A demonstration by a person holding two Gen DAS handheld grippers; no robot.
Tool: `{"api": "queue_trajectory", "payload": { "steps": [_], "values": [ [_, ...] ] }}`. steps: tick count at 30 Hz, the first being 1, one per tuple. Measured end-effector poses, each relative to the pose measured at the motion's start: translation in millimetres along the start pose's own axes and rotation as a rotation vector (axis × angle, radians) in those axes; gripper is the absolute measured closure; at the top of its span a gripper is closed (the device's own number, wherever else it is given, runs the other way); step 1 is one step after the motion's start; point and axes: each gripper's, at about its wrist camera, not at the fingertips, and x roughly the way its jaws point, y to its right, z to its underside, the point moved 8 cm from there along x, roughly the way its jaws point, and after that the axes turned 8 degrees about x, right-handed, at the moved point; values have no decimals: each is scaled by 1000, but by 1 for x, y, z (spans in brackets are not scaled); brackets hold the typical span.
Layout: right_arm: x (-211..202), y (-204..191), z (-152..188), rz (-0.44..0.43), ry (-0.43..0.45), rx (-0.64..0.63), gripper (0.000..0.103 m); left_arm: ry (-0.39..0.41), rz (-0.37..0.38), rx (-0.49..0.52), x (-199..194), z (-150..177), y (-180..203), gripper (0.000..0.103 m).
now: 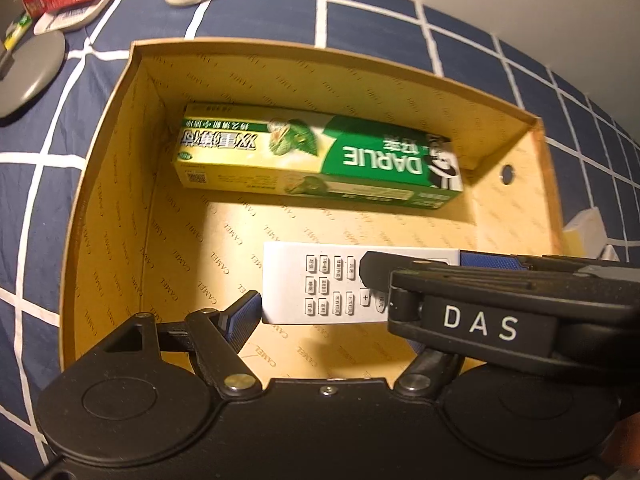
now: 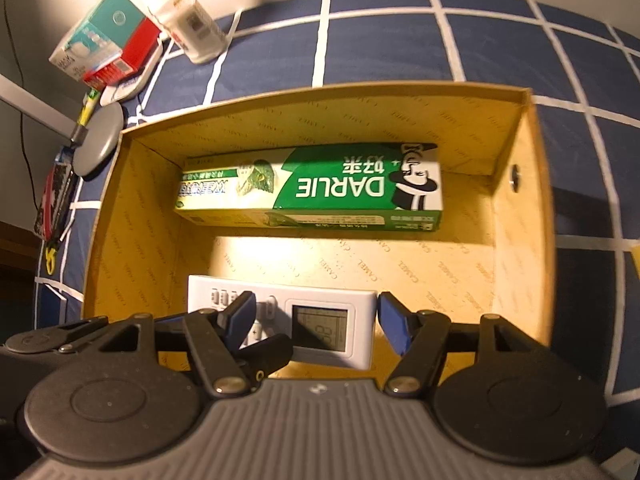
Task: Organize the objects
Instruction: 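Lower the display remote beside the toothpaste carton and open the right gripper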
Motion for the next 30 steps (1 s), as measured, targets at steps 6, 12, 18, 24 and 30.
{"api": "queue_trajectory", "payload": {
  "steps": [6, 12, 18, 24, 30],
  "values": [
    [25, 3, -14, 10, -27, 8, 37, -29, 10, -3, 22, -12, -9, 31],
    [48, 9, -24, 17, -52, 42, 37, -67, 18, 12, 44, -22, -16, 31],
    [62, 12, -32, 26, -62, 65, 37, -86, 27, 29, 57, -31, -20, 31],
    [69, 9, -37, 35, -59, 73, 37, -91, 40, 21, 62, -35, -27, 31],
    [70, 8, -42, 42, -57, 75, 37, -90, 49, 23, 63, -38, -30, 31]
  ]
}}
